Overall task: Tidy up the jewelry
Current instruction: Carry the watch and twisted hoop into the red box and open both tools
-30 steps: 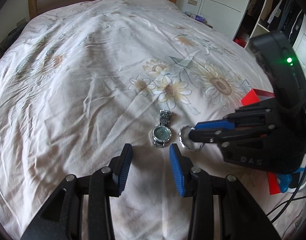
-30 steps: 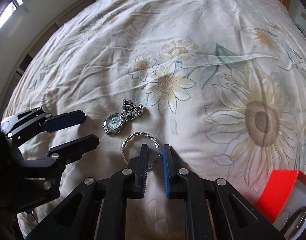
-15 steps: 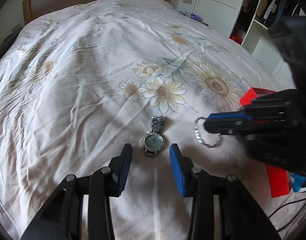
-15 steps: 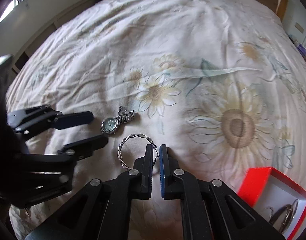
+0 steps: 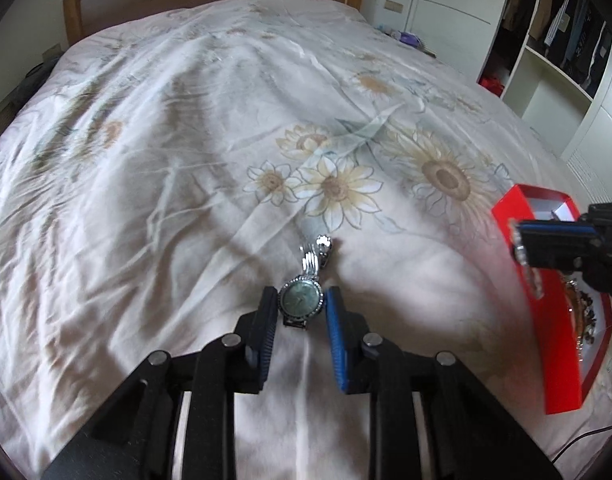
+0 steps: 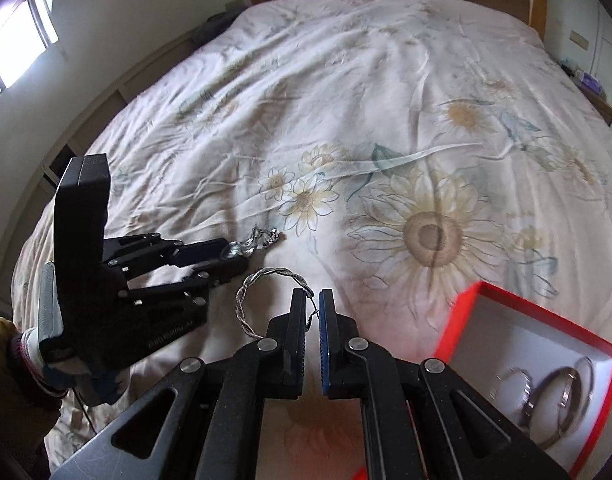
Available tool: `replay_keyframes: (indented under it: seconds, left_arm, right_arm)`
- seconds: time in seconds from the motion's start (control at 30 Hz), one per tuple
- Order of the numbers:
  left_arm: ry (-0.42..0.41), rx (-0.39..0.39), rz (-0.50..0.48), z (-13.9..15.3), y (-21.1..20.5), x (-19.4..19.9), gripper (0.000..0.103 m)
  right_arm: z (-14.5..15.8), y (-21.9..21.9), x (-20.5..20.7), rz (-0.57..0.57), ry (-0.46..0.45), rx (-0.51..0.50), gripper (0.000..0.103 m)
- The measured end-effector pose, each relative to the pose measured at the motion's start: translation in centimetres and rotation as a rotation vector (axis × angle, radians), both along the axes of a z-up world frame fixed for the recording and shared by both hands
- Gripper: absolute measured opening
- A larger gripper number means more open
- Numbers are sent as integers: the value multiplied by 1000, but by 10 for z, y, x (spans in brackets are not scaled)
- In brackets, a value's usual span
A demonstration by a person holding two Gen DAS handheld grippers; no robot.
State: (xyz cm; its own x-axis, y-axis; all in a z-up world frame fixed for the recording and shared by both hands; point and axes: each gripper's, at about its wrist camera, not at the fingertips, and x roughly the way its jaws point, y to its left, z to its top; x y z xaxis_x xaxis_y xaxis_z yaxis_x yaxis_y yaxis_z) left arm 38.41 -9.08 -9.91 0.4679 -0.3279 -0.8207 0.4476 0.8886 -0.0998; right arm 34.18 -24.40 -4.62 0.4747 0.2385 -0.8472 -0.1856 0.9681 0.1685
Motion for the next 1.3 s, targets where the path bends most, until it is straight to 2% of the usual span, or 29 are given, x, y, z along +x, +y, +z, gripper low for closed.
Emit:
replay_keyframes:
  seconds: [0.2,0.33,0.57,0.7,0.83,1.0,1.13,1.3]
  left_arm:
    - [-47,-17,-7,39,-2,-27,23]
    - [-73,-54,-35,67,-16,-47,23]
    - [-115,-159,-132,117,-66,-83,23]
    - [-111,-216,-197,131,-103,-100,23]
    - [-88,-227,-260,129,-142,-114,23]
    - [-32,-217,-299,105,-183,-120,23]
    - [5,-193,-293,80,-207,-114,23]
    - [49,-167,-250,47,-215,-96,23]
  right_arm:
    - [25,-36,-34,-69,-36,10,6]
    - [42,-68,-58,-128,-59,-1,6]
    - [68,-131,-99,-234,-93,-27,6]
    - [65,-155,-116,-270,-88,-32,6]
    - [50,-172,-124,-301,-66,-24,6]
    - [22,-187,-117,-328,-33,-5,6]
    - [-2,-194,-105,-336,-1,3,6]
    - [-27,-198,-89,-329,35,3,6]
